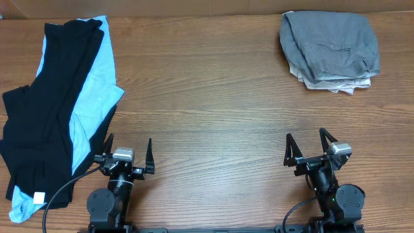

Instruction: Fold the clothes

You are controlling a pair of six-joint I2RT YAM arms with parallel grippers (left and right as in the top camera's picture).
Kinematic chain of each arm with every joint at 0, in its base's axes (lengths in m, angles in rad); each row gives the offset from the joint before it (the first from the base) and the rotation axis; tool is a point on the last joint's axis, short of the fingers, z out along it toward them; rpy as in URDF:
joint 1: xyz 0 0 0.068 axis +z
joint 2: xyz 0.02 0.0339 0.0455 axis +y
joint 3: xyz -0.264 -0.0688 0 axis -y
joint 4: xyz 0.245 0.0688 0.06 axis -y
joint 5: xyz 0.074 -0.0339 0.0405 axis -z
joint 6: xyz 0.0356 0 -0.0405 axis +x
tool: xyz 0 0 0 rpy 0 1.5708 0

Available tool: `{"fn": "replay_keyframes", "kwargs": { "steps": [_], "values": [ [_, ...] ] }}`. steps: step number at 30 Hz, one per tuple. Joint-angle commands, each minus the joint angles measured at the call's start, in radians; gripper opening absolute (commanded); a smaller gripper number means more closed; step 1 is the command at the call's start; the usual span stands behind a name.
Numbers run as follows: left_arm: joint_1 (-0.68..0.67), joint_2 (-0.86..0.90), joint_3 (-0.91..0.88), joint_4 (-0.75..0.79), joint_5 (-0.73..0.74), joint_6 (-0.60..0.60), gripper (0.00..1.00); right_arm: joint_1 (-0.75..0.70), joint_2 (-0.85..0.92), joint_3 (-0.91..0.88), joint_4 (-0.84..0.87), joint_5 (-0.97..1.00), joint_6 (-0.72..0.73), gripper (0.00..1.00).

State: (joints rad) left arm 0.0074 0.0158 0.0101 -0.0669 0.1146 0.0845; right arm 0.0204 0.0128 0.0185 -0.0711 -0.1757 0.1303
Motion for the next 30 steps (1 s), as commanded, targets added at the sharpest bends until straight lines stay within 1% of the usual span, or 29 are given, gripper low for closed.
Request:
{"fn": "replay_keyframes", "kwargs": {
  "steps": [1, 11, 14, 19, 22, 27, 30],
  "values": [
    [0.005, -0.011, -0.005, 0.0, -0.014, -0.002, 1.0, 0.002, -0.01, -0.011, 0.005, 0.007, 0.001, 1.0],
    [0.005, -0.011, -0.005, 0.0, -0.014, -0.002, 1.0, 0.002, -0.01, -0.011, 0.005, 0.007, 0.001, 1.0],
    [0.005, -0.011, -0.005, -0.006, -0.063, 0.024, 1.0, 0.002, -0.01, -0.011, 0.006, 0.011, 0.0, 1.0],
    [0.005, -0.011, -0.005, -0.006, -0.064, 0.024, 1.0, 0.002, -0.01, -0.011, 0.005, 0.048, 0.001, 1.0],
    [0.005, -0.011, -0.005, 0.0, -0.109, 0.036, 1.0, 0.002, -0.01, -0.011, 0.005, 0.048, 0.001, 1.0],
    [0.005, -0.011, -0.005, 0.003, -0.127, 0.036, 1.0, 0.002, -0.01, -0.01, 0.021, 0.096, -0.002, 1.0],
    [0.005, -0.011, -0.005, 0.043, -0.143, 0.036, 1.0, 0.002, -0.01, -0.01, 0.033, 0.092, -0.002, 1.0]
  ]
}}
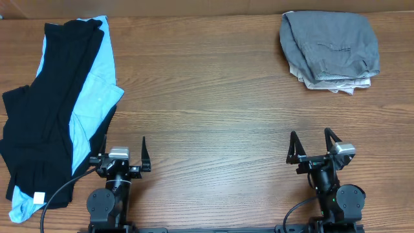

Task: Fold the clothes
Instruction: 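Reach the left gripper to the black shirt on the left pile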

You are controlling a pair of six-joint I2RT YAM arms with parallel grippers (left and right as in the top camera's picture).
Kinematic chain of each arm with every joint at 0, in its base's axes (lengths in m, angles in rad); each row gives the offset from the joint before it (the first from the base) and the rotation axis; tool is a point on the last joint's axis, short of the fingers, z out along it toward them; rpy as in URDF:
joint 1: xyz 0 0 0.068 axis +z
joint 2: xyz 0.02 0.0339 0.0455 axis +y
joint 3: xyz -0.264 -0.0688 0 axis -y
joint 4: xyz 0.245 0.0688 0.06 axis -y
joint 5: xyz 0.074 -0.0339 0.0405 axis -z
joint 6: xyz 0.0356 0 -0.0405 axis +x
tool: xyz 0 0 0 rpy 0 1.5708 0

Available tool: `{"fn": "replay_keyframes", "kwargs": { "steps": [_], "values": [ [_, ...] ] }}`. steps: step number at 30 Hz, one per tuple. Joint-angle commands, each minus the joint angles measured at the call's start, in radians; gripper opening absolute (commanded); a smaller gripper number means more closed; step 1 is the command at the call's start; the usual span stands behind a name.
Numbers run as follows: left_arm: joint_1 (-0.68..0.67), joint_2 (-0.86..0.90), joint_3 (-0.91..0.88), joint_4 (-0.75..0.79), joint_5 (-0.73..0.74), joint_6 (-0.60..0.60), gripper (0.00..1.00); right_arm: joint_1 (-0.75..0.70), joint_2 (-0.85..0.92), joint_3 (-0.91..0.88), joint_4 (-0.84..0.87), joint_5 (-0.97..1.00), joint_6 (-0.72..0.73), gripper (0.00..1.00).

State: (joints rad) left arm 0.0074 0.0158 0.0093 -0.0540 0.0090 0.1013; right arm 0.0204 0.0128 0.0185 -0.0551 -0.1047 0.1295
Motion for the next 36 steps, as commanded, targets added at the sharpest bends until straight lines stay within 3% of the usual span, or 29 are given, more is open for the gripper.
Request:
{"fn": "replay_keyframes", "kwargs": {
  "steps": [1, 5, 12, 21, 27, 36],
  "values": [
    [0.005, -0.011, -0.005, 0.051, -0.033, 0.019, 1.0, 0.002, -0.01, -0.01, 0.025, 0.013, -0.001, 1.0],
    [0.005, -0.011, 0.003, 0.121, -0.023, 0.019, 1.0, 0.002, -0.01, 0.003, 0.038, -0.033, -0.001, 1.0],
    [0.006, 0.048, 0.142, 0.028, 0.01, 0.019, 1.0, 0.002, -0.01, 0.116, -0.044, -0.046, -0.002, 1.0],
    [0.006, 0.402, 0.464, -0.033, 0.045, 0.019, 1.0, 0.002, 0.074, 0.351, -0.189, -0.045, -0.008, 1.0],
    [0.006, 0.686, 0.819, -0.247, 0.079, 0.024, 1.0, 0.002, 0.287, 0.592, -0.353, -0.045, -0.026, 1.0],
    [0.006, 1.148, 1.436, -0.762, 0.225, 0.106, 1.0, 0.002, 0.737, 1.094, -0.704, -0.057, -0.025, 1.0]
  ]
}}
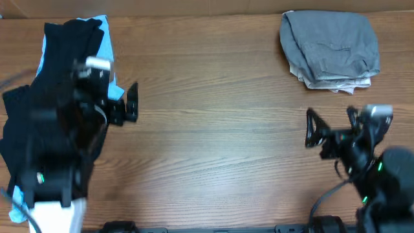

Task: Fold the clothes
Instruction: 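Reach the left gripper to the black shirt on the left pile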

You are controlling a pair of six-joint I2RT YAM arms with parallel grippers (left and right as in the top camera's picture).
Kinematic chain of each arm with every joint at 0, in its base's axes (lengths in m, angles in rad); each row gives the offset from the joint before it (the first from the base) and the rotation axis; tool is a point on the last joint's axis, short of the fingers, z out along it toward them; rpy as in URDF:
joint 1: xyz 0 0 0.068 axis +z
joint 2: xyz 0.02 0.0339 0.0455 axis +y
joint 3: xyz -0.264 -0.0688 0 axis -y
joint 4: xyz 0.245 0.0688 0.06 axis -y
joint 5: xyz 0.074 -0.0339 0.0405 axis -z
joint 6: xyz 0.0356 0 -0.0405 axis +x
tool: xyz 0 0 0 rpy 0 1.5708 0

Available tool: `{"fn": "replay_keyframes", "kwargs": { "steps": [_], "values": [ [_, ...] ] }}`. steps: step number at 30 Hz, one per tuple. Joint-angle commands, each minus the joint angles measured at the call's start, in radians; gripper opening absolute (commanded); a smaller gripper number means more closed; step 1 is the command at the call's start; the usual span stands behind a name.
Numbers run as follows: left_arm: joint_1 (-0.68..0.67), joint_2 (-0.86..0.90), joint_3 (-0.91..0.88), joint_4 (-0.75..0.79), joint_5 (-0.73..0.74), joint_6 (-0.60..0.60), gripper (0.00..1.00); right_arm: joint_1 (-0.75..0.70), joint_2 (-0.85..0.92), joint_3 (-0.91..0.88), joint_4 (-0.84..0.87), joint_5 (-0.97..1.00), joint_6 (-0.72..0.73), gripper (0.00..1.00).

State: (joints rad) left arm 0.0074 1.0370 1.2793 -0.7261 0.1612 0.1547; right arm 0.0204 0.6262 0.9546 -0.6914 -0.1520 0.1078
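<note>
A loose heap of clothes lies at the table's left: a black garment (26, 129) on top of a light blue one (105, 45). My left arm reaches over this heap and looks blurred. The left gripper (110, 103) is above the heap's right edge. One finger (131, 102) stands out over the wood, the other is lost against the black cloth, and the jaws look spread with nothing in them. My right gripper (333, 126) hangs open and empty over bare wood at the right.
A folded stack of grey clothes (330, 45) with a lighter piece under it sits at the back right. The wooden table (213, 129) stretches between the heap and the stack. The arm bases stand at the front edge.
My left arm has gone from the front edge up and left, over the black and blue heap. My right gripper has risen and shifted a little right and back. The clothes lie as before.
Both grippers first rested open at the front edge, left and right. A second later they had barely shifted. Now the left one is over the heap of clothes and the right one stands higher over the wood, both empty.
</note>
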Motion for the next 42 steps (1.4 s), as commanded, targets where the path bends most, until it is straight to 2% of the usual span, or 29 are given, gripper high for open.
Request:
{"fn": "replay_keyframes", "kwargs": {
  "steps": [1, 6, 9, 14, 18, 21, 25, 28, 30, 31, 42],
  "values": [
    [0.006, 0.172, 0.219, -0.134, 0.077, 0.058, 1.0, 0.002, 0.166, 0.207, -0.108, -0.015, -0.003, 1.0],
    [0.006, 0.394, 0.473, -0.335, 0.1, 0.06, 1.0, 0.002, 0.383, 0.451, -0.32, -0.074, -0.003, 1.0],
    [0.006, 0.47, 0.547, -0.368, 0.108, 0.06, 1.0, 0.002, 0.486, 0.54, -0.381, -0.092, -0.003, 1.0],
    [0.007, 0.53, 0.552, -0.279, 0.08, 0.117, 1.0, 0.002, 0.597, 0.548, -0.349, -0.139, -0.003, 1.0],
    [0.05, 0.589, 0.554, -0.187, -0.027, 0.119, 1.0, 0.002, 0.682, 0.548, -0.343, -0.234, -0.003, 1.0],
    [0.127, 0.648, 0.572, -0.167, -0.042, 0.119, 1.0, 0.002, 0.728, 0.548, -0.345, -0.262, -0.003, 1.0],
    [0.293, 0.761, 0.577, -0.082, -0.046, 0.115, 1.0, 0.003, 0.784, 0.548, -0.357, -0.262, -0.003, 1.0],
    [0.37, 0.83, 0.577, -0.034, -0.045, 0.115, 0.91, 0.009, 0.804, 0.547, -0.363, -0.262, -0.003, 1.0],
    [0.414, 0.883, 0.577, 0.001, -0.046, 0.115, 0.77, 0.014, 0.81, 0.544, -0.362, -0.262, -0.003, 1.0],
    [0.431, 0.909, 0.577, 0.018, -0.046, 0.116, 0.74, 0.016, 0.811, 0.544, -0.362, -0.262, -0.003, 1.0],
    [0.488, 1.158, 0.577, 0.016, -0.086, 0.16, 0.62, 0.018, 0.811, 0.544, -0.37, -0.261, -0.003, 0.94]
  ]
}}
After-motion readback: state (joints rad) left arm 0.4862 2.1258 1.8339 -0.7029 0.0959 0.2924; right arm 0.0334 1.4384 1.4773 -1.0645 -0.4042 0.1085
